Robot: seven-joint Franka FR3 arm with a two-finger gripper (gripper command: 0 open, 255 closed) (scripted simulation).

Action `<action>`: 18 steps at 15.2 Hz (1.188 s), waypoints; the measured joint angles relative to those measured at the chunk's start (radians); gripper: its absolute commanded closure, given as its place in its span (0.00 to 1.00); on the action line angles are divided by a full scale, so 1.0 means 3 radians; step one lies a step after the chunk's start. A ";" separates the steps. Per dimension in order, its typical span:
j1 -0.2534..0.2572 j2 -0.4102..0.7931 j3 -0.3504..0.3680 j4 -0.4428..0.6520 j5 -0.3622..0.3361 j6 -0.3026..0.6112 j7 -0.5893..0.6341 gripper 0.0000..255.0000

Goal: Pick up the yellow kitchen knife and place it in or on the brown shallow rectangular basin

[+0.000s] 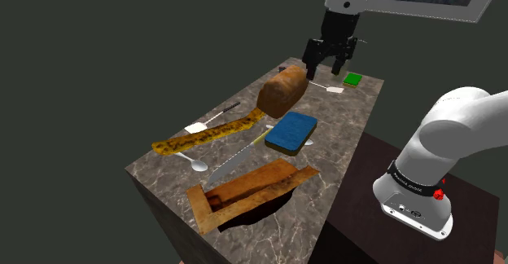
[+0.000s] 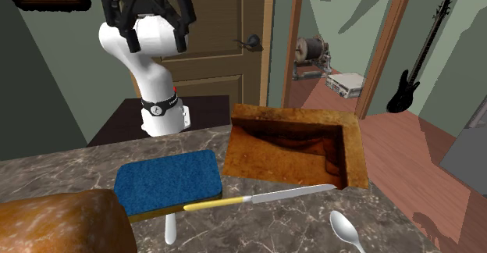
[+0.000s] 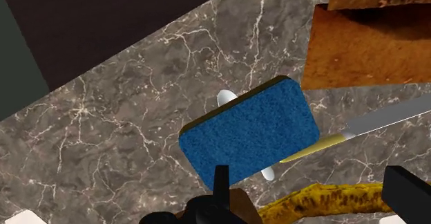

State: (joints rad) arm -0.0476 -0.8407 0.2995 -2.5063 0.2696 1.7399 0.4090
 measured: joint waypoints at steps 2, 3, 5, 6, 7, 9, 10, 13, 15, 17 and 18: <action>-0.0023 0.0047 0.0221 -0.0096 0.0162 0.0158 0.0362 0.00; -0.0051 0.0098 0.0316 -0.0119 0.0226 0.0237 0.0525 0.00; -0.0095 0.0190 0.0517 -0.0165 0.0361 0.0393 0.0861 0.00; -0.0123 0.0249 0.0620 -0.0174 0.0423 0.0471 0.1030 0.00; -0.0153 0.0324 0.0735 -0.0193 0.0490 0.0577 0.1199 0.00; -0.0248 0.0527 0.0962 -0.0165 0.0589 0.0783 0.1532 0.00; -0.0284 0.0584 0.1051 -0.0160 0.0633 0.0846 0.1696 0.00; -0.0465 0.0931 0.1430 -0.0088 0.0724 0.1176 0.2223 0.00; -0.0610 0.1160 0.1673 -0.0029 0.0734 0.1380 0.2580 0.00; -0.0838 0.1493 0.1958 0.0042 0.0657 0.1660 0.2947 0.00; -0.0948 0.1644 0.2101 0.0097 0.0595 0.1765 0.3159 0.00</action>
State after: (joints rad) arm -0.3321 -0.3475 0.9299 -2.4773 0.4480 2.2695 1.3568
